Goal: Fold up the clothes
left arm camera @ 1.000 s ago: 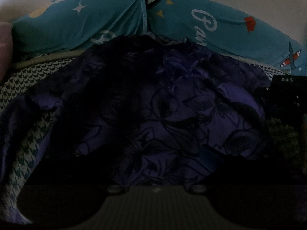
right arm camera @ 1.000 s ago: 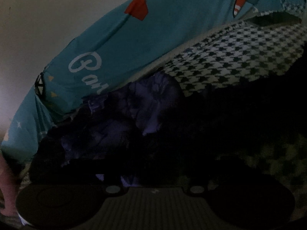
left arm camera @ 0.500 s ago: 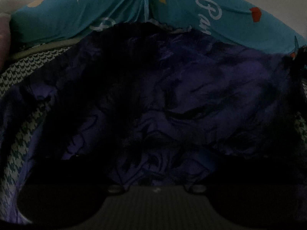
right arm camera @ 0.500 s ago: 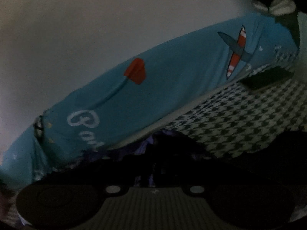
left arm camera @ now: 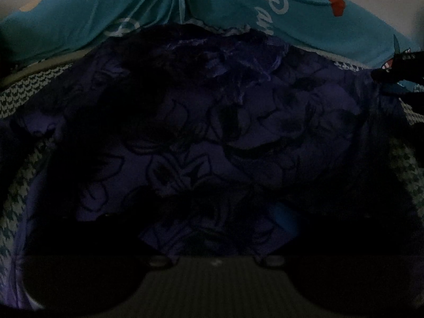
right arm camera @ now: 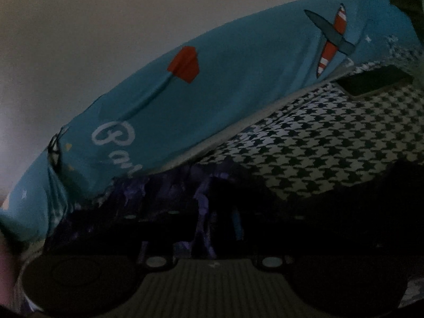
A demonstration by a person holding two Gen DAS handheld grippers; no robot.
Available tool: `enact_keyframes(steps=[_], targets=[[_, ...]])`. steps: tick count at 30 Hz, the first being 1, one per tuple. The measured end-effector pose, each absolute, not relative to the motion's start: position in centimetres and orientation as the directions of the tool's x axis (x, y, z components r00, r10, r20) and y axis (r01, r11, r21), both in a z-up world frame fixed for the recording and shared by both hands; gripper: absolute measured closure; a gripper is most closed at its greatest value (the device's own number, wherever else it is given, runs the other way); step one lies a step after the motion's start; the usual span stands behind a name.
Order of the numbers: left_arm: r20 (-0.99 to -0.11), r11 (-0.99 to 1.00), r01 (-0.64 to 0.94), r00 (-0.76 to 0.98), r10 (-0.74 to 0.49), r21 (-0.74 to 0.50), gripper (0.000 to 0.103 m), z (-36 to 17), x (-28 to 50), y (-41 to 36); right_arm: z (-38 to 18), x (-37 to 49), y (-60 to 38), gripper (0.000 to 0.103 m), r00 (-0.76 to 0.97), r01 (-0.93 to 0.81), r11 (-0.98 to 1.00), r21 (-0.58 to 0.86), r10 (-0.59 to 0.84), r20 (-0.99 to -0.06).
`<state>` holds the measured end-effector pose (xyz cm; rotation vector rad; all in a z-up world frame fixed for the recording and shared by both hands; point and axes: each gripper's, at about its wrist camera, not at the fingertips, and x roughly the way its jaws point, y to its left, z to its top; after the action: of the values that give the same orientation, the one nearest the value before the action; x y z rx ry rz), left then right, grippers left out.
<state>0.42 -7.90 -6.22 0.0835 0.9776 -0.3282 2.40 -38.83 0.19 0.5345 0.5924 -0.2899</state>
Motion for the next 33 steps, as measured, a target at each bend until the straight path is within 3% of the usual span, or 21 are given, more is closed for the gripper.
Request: enact_keyframes(steps=[12,33], targets=[[-0.805,0.945,0.323,0.549,-0.224,-0.042,0.0,-6.1,0.1,-8.3,-0.6,-1.8,-37.9,0.07,0.732,0.358,0.889,0.286,-0.077,-0.677],[-0.787,0.941,0.336,0.572,-0.232,-0.034,0.0,-5.4,-2.6,-6.0,-1.0,-10.4,-35.5,0.064,0.649,0.392,0.875,0.283,-0.045,-0.759]])
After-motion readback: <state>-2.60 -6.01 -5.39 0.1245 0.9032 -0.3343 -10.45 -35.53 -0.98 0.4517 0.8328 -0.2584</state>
